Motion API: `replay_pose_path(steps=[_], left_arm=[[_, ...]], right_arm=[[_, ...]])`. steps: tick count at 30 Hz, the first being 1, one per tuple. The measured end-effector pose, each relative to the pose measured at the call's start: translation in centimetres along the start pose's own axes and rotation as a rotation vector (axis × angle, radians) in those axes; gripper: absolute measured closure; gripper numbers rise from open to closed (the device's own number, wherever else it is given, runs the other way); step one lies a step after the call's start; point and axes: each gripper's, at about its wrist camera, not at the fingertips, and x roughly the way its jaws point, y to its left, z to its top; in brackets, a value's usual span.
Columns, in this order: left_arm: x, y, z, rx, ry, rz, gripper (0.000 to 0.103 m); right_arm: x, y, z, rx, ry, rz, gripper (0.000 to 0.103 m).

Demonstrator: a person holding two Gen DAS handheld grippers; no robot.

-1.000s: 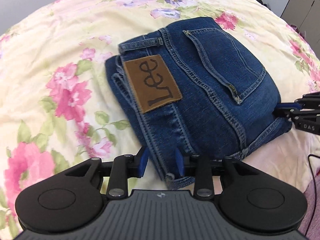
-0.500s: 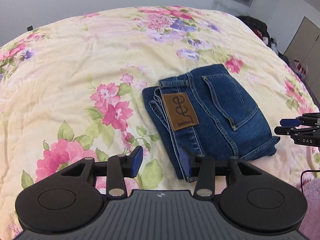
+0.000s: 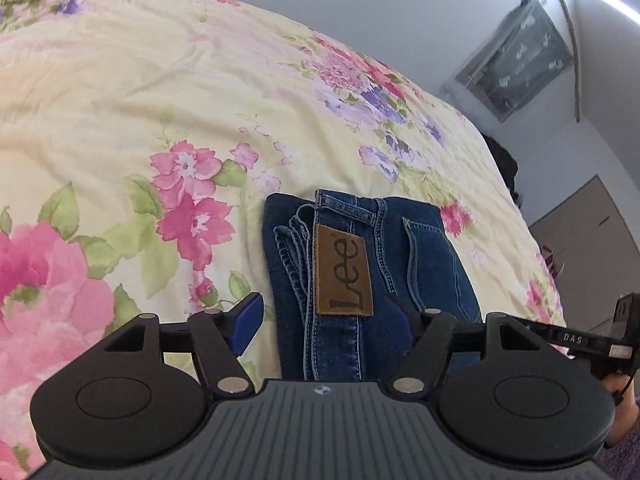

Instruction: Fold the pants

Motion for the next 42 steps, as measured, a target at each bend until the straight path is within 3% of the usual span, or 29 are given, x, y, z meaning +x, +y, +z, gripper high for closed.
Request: replay_pose_path(steps=[5, 9, 19, 24, 27, 42], left_arm=[[3.1, 2.5, -0.5, -0.136, -0.005, -0.054, 0.023], [5.7, 3.5, -1.0, -0.18, 0.01, -0.085, 0.023], [9.5, 2.8, -0.8, -0.12, 0.002, -0.125, 0.015], [9.8, 2.5, -1.0, -0.088, -0.009, -0.123, 0.027], [9.6, 2.3, -1.0, -0.076, -0.011, -0.121, 0.035], [8.1, 0.1, -0.1, 0.001, 0.008, -0.053, 0.062]], right_arm=[[2.1, -2.1, 0.3, 0.08, 0.016, 0.055, 0.04], [4.3, -3.6, 0.1, 0.143, 0.043, 0.123, 0.04], [8.3, -5.3, 1.6, 0.221, 0.066, 0.274, 0.04], [9.8, -5.7, 1.9, 0.239, 0.056, 0.327, 0.041], [10.0, -5.7, 1.8, 0.238, 0.048, 0.35, 0.051], [6.3, -1.9, 3.1, 0.097, 0.029, 0.24, 0.08]])
